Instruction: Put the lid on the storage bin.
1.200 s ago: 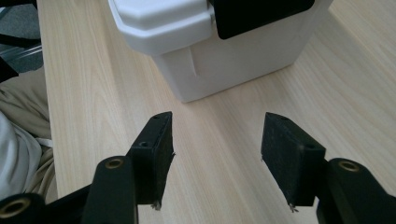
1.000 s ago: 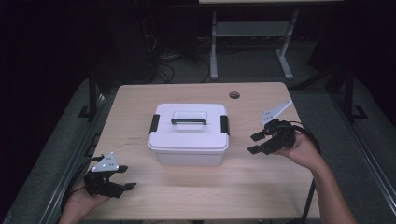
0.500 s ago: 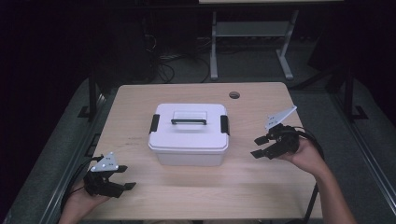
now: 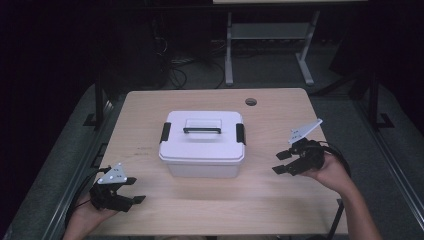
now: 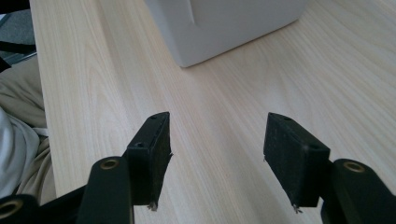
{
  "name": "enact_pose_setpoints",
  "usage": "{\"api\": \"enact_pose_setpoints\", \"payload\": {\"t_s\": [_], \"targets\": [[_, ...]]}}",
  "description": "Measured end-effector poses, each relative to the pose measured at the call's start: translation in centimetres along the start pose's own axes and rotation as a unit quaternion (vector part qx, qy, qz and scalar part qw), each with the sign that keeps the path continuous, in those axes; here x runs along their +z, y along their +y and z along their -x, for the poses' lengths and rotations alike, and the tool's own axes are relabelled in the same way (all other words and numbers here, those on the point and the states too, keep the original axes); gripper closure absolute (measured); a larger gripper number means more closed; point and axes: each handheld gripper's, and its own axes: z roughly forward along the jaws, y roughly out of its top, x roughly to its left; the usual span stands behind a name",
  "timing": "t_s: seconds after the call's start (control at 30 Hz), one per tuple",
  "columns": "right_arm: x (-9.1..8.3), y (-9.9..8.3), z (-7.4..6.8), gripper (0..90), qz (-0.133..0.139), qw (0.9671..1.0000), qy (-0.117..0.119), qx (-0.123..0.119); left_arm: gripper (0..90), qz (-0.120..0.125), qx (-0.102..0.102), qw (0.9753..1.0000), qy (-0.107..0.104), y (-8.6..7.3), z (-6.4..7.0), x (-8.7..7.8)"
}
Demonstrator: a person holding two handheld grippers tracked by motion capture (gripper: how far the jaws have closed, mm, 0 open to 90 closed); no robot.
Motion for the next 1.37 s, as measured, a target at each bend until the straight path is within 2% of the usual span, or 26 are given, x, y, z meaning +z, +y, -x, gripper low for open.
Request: {"api": "enact_pose_setpoints", "payload": {"t_s": [1.37], "targets": [[0.3,-4.1,-1.2,37.2,0.009,0.9998,0.002,0.018,28.2,-0.002,0.001,1.0000,0.006,0.0,0.2,-0.1]]}}
